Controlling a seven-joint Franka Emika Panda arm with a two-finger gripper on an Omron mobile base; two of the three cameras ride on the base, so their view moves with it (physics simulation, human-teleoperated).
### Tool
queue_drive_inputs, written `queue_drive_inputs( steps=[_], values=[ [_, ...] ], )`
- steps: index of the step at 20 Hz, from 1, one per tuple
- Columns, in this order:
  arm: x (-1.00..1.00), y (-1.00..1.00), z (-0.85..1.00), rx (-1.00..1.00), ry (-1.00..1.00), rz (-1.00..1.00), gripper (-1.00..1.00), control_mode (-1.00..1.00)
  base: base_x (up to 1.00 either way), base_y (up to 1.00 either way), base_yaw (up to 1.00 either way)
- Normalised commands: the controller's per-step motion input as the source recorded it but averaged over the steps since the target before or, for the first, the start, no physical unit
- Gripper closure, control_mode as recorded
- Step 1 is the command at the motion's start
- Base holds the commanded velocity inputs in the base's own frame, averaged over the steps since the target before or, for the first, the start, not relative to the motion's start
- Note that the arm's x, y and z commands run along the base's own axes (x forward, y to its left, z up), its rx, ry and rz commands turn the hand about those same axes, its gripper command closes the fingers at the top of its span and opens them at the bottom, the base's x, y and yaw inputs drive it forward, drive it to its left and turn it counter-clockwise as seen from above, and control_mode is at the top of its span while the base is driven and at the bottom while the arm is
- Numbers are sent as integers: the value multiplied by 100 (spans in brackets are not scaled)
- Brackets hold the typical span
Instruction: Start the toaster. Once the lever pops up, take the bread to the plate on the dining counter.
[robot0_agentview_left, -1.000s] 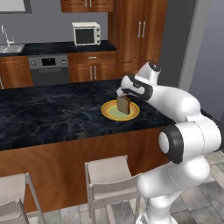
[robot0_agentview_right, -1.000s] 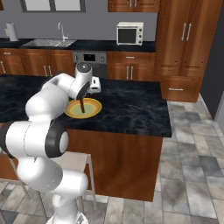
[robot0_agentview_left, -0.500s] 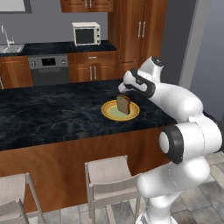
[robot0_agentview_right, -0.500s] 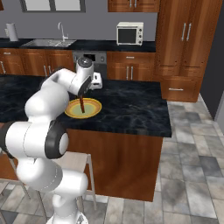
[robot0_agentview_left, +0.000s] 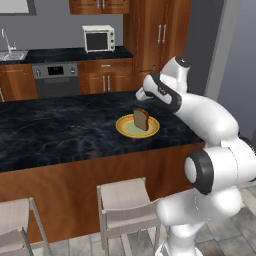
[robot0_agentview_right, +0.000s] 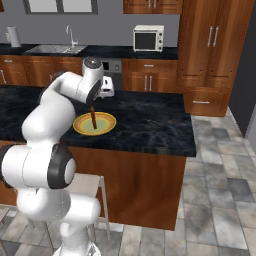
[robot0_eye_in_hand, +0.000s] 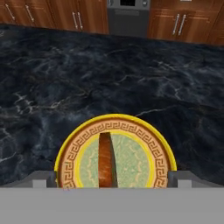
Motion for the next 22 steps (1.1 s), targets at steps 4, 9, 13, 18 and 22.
queue_drive_inputs(
  steps=[4, 9, 13, 18, 22],
  values=[
    [-55, 18, 3, -1, 0, -4, -100, -100, 0, 0, 0],
    [-65, 2, 14, 0, 0, -12, -100, -100, 0, 0, 0],
    [-57, 0, 26, 0, 0, -14, -100, -100, 0, 0, 0],
    [-64, 0, 21, 0, 1, -12, -100, -100, 0, 0, 0],
    [-85, -1, 0, 0, 0, -2, -100, -100, 0, 0, 0]
  ],
)
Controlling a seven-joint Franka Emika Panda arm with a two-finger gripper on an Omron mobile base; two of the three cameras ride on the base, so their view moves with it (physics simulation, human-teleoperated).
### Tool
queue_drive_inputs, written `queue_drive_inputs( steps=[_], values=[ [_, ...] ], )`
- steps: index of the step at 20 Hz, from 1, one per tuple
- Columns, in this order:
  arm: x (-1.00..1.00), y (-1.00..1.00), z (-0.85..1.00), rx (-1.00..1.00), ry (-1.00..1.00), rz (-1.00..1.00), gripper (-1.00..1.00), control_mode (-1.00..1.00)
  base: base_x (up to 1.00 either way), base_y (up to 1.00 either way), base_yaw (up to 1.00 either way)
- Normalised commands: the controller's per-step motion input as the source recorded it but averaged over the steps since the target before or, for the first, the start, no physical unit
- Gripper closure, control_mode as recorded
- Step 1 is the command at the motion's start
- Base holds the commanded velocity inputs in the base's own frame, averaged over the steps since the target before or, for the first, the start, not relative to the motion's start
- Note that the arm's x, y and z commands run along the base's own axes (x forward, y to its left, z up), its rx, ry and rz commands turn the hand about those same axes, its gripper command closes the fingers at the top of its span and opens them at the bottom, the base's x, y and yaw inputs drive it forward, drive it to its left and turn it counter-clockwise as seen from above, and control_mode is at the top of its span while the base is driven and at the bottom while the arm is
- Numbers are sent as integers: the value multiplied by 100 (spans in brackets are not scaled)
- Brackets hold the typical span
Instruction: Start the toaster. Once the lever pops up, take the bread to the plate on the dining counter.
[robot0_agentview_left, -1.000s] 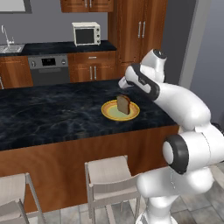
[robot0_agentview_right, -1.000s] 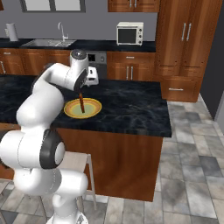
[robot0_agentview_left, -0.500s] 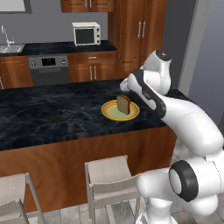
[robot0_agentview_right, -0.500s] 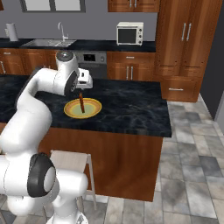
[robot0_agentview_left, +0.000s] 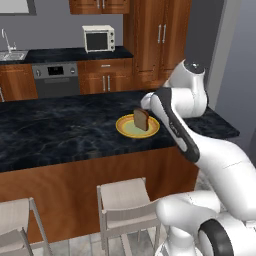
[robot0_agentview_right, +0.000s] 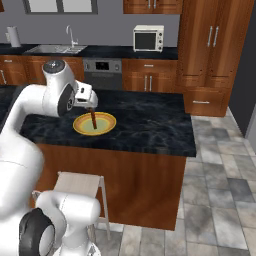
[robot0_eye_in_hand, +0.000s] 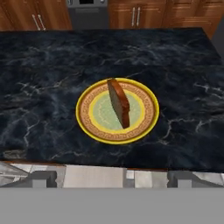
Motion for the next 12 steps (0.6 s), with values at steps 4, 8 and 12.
queue_drive_inputs(
  steps=[4, 8, 12],
  values=[
    [-99, -13, 0, 0, 0, 0, -100, -100, 0, 0, 0],
    [-96, -10, 0, 0, 1, 0, -100, -100, 0, 0, 0],
    [-92, -4, 0, 0, 2, 0, -100, -100, 0, 0, 0]
  ],
)
